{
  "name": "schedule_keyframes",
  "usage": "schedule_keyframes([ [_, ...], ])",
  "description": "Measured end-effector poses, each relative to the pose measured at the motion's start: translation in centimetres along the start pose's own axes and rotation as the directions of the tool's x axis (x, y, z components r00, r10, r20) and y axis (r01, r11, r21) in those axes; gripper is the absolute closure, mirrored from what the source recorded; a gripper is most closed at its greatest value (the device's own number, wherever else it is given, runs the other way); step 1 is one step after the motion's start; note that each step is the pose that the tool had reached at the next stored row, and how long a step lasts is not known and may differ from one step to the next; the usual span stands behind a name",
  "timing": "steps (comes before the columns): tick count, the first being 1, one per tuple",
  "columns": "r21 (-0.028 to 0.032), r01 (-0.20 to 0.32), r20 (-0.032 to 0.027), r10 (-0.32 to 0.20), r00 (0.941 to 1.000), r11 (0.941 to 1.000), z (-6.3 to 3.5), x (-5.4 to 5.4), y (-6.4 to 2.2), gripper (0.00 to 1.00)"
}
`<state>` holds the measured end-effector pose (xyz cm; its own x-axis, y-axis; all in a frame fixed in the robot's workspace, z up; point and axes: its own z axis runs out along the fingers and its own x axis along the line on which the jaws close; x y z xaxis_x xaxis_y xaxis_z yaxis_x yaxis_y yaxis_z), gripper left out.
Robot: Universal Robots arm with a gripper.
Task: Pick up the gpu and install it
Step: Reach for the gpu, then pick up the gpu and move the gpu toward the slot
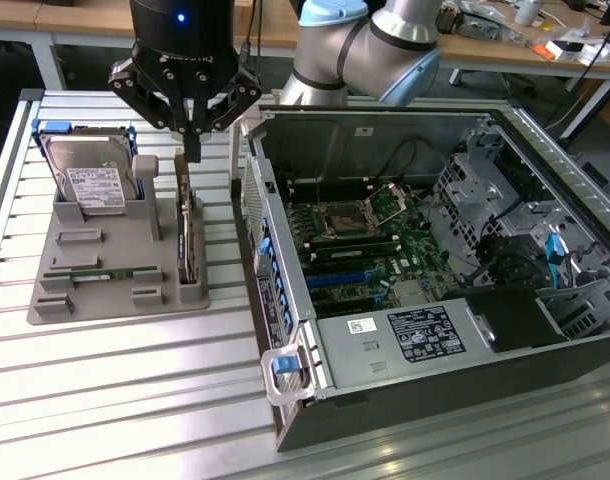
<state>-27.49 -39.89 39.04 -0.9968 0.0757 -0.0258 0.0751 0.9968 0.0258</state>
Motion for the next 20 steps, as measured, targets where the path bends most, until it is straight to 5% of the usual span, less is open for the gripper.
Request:
schedule_keyframes([
  [12,0.0,0.0,0.0001,0.0,1.0,1.0,0.0,0.0,0.0,0.87],
  [15,0.0,0.0,0.0001,0.0,1.0,1.0,0.0,0.0,0.0,0.62],
  [20,0.0,0.0,0.0001,0.0,1.0,1.0,0.0,0.0,0.0,0.62],
])
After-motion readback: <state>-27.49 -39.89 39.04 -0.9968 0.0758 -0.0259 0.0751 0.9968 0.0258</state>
